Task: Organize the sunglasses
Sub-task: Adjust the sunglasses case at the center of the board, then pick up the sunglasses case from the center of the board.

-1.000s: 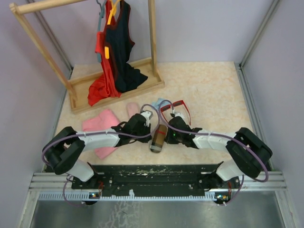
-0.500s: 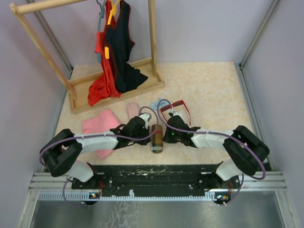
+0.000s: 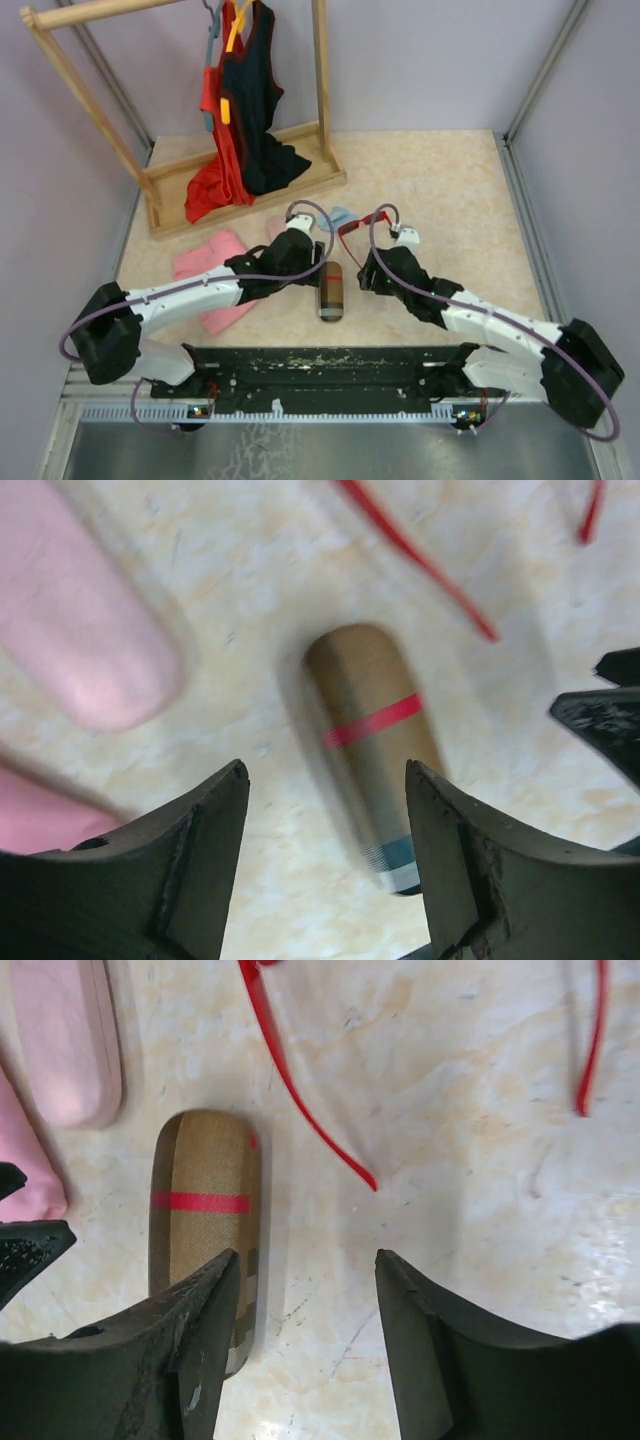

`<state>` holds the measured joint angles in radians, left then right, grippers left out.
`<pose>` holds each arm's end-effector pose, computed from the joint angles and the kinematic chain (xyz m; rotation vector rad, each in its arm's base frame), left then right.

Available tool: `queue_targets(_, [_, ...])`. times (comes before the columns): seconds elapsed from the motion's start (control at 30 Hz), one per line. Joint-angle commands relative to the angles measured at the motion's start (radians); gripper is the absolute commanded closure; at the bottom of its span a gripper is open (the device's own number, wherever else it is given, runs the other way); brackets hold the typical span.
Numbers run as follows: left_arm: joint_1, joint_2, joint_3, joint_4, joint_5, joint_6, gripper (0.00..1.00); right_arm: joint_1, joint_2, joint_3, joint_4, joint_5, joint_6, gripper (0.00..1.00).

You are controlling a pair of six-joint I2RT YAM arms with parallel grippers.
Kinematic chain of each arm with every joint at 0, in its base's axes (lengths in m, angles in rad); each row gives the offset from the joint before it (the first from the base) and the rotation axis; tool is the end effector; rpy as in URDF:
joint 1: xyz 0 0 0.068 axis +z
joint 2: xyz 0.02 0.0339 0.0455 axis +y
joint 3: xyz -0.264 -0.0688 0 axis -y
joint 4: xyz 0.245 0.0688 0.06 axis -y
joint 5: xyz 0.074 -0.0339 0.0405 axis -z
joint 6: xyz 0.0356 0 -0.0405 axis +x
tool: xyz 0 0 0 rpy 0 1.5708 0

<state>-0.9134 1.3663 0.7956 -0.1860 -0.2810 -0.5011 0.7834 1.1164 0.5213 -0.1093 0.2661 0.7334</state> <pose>0.1811 -0.2185 0.2159 0.3364 2.3000 -0.4005 0.1648 0.1509 0.1929 0.0845 2.2948 0.5064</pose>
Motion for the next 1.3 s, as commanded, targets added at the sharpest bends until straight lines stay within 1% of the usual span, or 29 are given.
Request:
queue_targets(0.0, [-0.071,0.071,0.133,-0.08,-0.079,-0.016,0.26,-0.022,-0.144,-0.061,-0.035,0.124,0.058,0.41])
queue_targets(0.07, [-0.094,0.121,0.179,-0.101,-0.093,-0.034,0.2,-0.031,-0.196,-0.102,-0.036,0.129,0.085,0.38])
queue_targets(0.2, [-0.117,0.177,0.23,-0.146,-0.131,-0.095,0.15,-0.035,-0.253,-0.156,-0.018,0.095,0.116,0.38])
queue_targets(0.3, [-0.117,0.147,0.201,-0.139,-0.161,-0.135,0.15,-0.036,-0.252,-0.159,-0.011,0.061,0.113,0.38])
queue_targets(0.37, [-0.116,0.101,0.173,-0.144,-0.198,-0.161,0.15,-0.036,-0.248,-0.147,-0.014,0.056,0.09,0.38])
queue_targets(0.4, [-0.115,0.055,0.154,-0.148,-0.226,-0.165,0.15,-0.036,-0.241,-0.134,-0.026,0.057,0.086,0.38])
queue_targets(0.47, [-0.11,-0.034,0.103,-0.144,-0.283,-0.158,0.14,-0.013,-0.207,-0.091,-0.06,0.073,0.084,0.38])
queue_targets(0.6, [-0.057,-0.218,0.041,-0.164,-0.317,-0.115,0.14,0.119,-0.071,0.055,-0.108,0.183,0.084,0.33])
queue_targets(0.67, [-0.031,-0.293,0.029,-0.207,-0.332,-0.1,0.14,0.146,0.02,0.131,-0.111,0.175,0.088,0.27])
queue_targets(0.77, [-0.021,-0.4,0.007,-0.254,-0.366,-0.093,0.14,0.166,0.138,0.21,-0.101,0.172,0.087,0.16])
queue_targets(0.87, [-0.02,-0.495,-0.03,-0.265,-0.371,-0.095,0.14,0.177,0.245,0.278,-0.117,0.167,0.077,0.11])
queue_targets(1.03, [-0.018,-0.588,-0.077,-0.278,-0.387,-0.1,0.14,0.215,0.384,0.403,-0.227,0.205,0.064,0.1])
queue_targets(1.17, [-0.018,-0.627,-0.111,-0.273,-0.381,-0.109,0.14,0.23,0.438,0.466,-0.285,0.205,0.058,0.1])
queue_targets(1.27, [-0.018,-0.655,-0.138,-0.261,-0.372,-0.115,0.14,0.24,0.461,0.492,-0.299,0.195,0.052,0.11])
